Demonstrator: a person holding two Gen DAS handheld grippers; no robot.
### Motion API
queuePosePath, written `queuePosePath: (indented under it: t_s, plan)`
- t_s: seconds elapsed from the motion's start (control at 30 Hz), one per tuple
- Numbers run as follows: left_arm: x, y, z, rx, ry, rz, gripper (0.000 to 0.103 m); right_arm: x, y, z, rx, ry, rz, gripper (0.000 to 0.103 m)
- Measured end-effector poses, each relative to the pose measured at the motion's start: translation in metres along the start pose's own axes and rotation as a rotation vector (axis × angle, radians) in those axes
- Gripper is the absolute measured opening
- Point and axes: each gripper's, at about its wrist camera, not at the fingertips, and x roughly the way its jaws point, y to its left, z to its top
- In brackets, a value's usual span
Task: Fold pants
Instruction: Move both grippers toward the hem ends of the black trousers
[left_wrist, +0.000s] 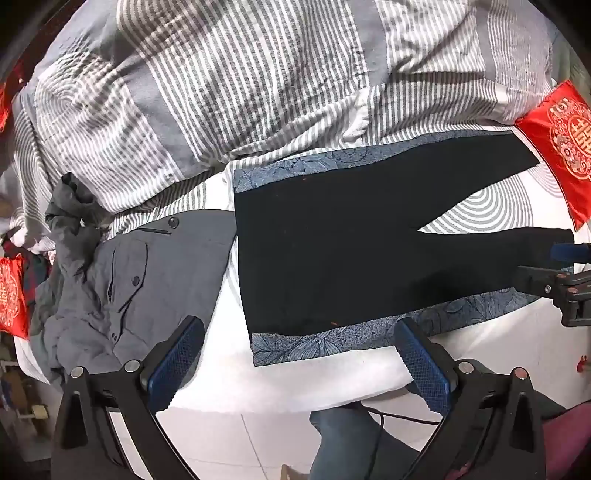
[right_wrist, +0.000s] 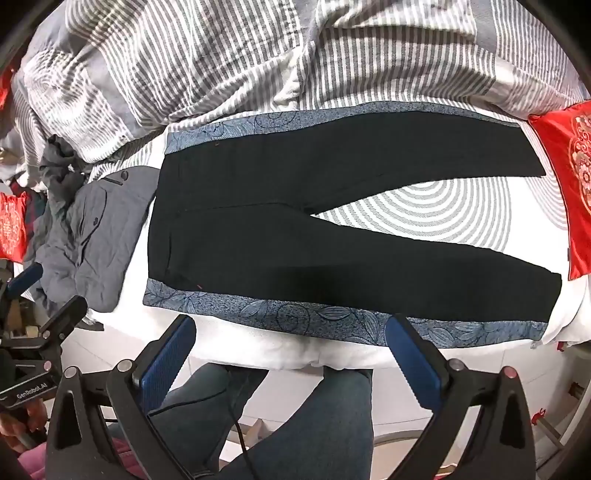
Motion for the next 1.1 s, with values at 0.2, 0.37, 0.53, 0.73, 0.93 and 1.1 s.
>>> queuePosePath:
  t_s: [0.2,0.37,0.53,0.73,0.93,1.1]
  plan:
    - [-0.001,0.002,-0.002,-0.014,-0.003,0.003,0.103,-0.001,-0.003,-0.002,-0.006,0.0,0.008,0.103]
    - [0.003,-0.009,0.0,-0.025,0.005,0.009,0.103,0.001,-0.002,-0.003,-0.002,0.013,0.009,0.103]
    - [0.002,0.002,-0.004,-0.032,-0.002,0.012,0.103,0.003,-0.003,0.001,-0.008,0.014,0.009,0.103]
    - [0.001,0.005,-0.003,-0.04,-0.025,0.009,0.103,0.004,-0.003,0.002,-0.005,0.006,0.034,0.103]
    - [0.001,0.007,-0.002,-0.049,-0.053,-0.013,0.103,0.006,-0.008,0.006,0.001,0.018,0.025,0.103]
    - [0.005,0.004,0.003,-0.046,0.035,-0.014,0.103,0.008,-0.014,0.008,0.002,0.015,0.009,0.103]
